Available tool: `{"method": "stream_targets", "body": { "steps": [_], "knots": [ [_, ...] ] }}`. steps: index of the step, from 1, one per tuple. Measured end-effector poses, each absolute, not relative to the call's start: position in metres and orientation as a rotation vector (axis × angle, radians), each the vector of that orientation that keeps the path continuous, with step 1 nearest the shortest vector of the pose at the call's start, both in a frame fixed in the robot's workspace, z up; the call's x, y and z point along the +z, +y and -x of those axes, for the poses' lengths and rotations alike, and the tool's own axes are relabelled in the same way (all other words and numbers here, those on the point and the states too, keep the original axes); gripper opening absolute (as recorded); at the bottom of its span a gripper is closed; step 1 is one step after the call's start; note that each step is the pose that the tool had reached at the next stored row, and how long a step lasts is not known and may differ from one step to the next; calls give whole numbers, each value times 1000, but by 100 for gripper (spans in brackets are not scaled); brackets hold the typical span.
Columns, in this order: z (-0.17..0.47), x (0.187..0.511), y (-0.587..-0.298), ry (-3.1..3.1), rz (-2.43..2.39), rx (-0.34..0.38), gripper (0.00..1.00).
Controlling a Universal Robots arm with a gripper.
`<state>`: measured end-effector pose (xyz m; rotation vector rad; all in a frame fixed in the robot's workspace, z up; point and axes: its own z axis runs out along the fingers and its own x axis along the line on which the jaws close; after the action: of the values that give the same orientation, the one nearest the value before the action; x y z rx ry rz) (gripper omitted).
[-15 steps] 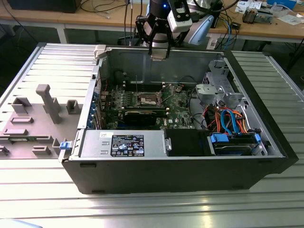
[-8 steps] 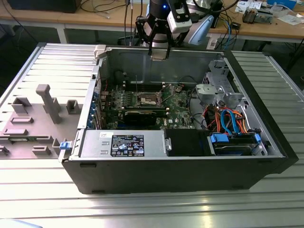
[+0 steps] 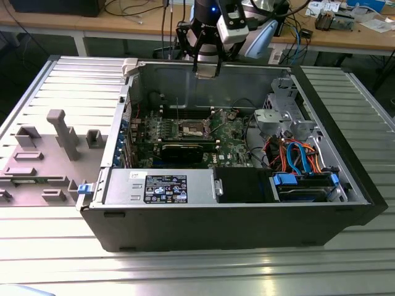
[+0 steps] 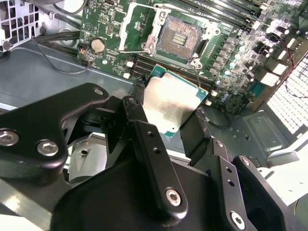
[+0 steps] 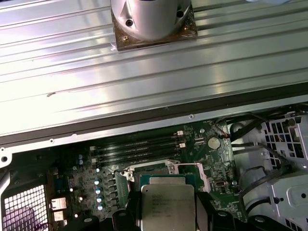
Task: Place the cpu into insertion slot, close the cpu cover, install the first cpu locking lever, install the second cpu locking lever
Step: 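Place the cpu into insertion slot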
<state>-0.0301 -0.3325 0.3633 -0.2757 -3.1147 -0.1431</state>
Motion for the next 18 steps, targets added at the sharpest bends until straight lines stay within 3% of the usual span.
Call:
{"method": "stream_targets", "body": {
  "steps": [18],
  "knots": [
    [30,360,-332,-3088,535,-145,54]
  ]
}}
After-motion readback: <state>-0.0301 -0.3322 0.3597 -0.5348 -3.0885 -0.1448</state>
